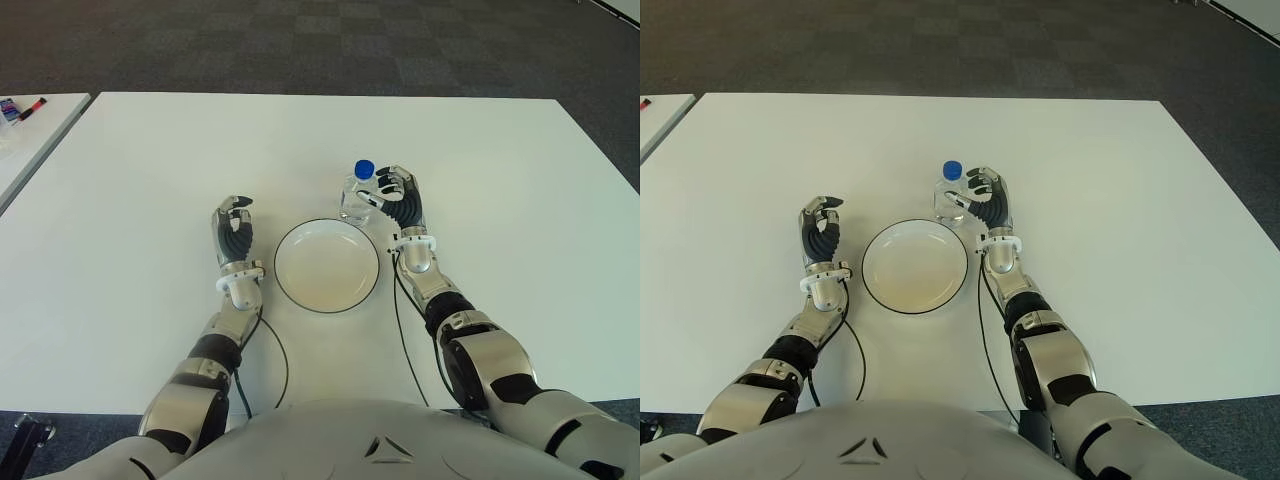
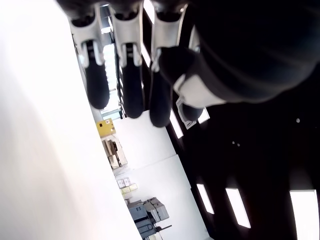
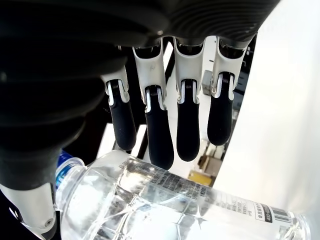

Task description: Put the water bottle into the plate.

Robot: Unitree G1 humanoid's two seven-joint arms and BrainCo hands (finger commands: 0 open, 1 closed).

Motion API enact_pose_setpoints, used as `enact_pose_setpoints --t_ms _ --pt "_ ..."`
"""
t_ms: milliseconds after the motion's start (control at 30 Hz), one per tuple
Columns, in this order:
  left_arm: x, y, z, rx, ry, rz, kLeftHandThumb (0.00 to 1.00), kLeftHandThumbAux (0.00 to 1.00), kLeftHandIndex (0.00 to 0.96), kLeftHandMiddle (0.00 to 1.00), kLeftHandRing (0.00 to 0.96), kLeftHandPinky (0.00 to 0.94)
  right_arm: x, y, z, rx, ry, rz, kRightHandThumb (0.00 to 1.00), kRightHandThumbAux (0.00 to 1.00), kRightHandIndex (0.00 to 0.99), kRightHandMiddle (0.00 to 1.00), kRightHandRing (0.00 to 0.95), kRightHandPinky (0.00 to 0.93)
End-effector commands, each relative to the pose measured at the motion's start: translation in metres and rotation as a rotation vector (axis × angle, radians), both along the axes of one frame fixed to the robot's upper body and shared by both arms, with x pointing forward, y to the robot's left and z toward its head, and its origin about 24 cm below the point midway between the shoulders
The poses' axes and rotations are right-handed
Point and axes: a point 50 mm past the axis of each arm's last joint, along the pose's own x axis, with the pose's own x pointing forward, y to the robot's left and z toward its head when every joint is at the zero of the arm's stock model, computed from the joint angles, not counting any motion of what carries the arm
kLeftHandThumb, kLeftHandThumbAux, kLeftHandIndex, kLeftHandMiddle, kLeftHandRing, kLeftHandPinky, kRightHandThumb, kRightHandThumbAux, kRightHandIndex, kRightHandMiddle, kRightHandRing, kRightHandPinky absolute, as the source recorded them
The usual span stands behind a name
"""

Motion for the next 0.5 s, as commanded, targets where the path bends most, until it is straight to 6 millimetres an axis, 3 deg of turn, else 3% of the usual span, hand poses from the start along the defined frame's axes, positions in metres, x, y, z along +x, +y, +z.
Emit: enact_pose_setpoints --t_ms 33,500 --pt "-0.0061 0.0003 -0.008 0.003 0.038 -0.003 0.84 0.673 0.46 0.418 0.36 0.39 -0.0025 0.0001 0.0001 0.01 -0.017 0.001 0.945 0.667 0.379 0.529 0.433 0.438" --pt "-0.0059 0.0004 -0.0082 0.031 0.04 0.007 0.84 0.672 0.462 0.419 0.37 0.39 -0.0028 0.0003 0.0023 0.039 -0.029 0.019 0.945 0.667 0.38 0.526 0.431 0.426"
